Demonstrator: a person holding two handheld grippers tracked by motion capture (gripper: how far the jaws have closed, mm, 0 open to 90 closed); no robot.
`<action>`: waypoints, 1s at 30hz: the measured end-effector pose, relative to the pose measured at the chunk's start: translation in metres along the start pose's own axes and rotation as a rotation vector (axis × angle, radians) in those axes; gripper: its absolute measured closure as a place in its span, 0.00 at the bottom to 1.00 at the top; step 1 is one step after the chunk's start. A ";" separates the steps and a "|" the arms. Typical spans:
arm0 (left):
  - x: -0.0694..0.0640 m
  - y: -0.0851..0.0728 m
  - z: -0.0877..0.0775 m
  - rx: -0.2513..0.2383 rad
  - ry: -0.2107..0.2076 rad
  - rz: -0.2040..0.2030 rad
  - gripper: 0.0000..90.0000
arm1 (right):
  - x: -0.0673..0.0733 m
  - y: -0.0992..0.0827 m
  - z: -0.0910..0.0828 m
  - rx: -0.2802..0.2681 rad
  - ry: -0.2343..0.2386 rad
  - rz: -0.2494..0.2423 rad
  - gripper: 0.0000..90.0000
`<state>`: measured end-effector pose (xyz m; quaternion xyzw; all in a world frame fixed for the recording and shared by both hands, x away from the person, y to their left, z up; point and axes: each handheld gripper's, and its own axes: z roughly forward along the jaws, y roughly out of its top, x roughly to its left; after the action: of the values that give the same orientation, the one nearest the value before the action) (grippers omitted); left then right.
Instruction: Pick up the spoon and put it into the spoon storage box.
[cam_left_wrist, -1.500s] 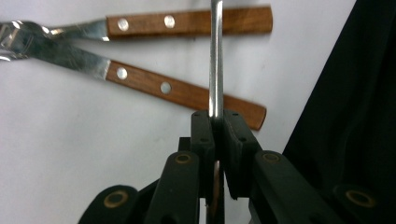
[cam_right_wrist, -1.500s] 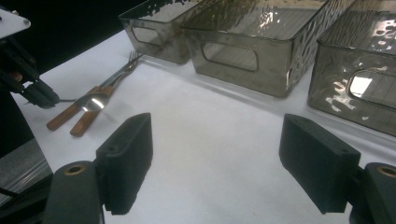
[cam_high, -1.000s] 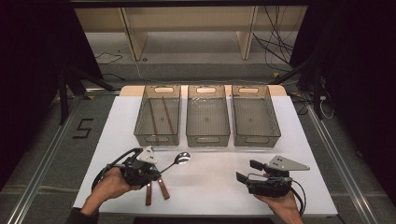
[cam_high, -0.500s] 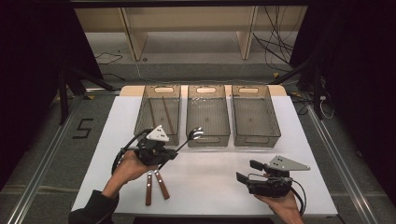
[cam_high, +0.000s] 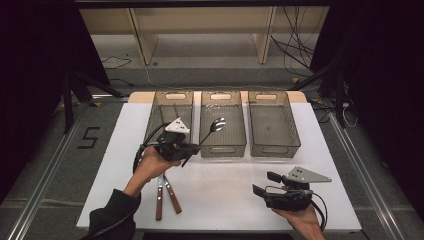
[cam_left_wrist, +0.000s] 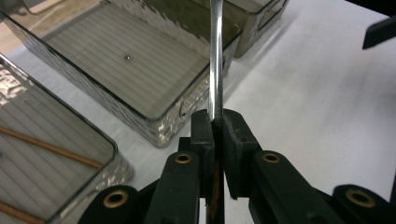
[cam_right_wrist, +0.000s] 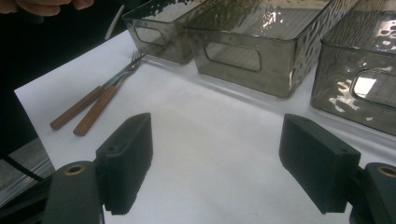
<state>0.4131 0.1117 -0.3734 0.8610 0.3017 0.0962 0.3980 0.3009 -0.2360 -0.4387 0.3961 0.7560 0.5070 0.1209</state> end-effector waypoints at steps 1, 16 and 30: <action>0.001 0.003 0.002 -0.005 0.000 -0.002 0.92 | 0.000 0.000 0.000 0.001 0.000 0.001 0.30; 0.019 0.031 0.027 -0.065 0.046 -0.064 0.92 | 0.000 -0.001 0.000 -0.004 0.005 -0.001 0.30; 0.025 0.055 0.051 -0.081 0.072 -0.092 0.92 | 0.001 -0.001 -0.002 -0.019 0.015 -0.005 0.28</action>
<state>0.4779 0.0667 -0.3677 0.8255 0.3508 0.1207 0.4254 0.2991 -0.2367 -0.4386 0.3892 0.7529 0.5169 0.1203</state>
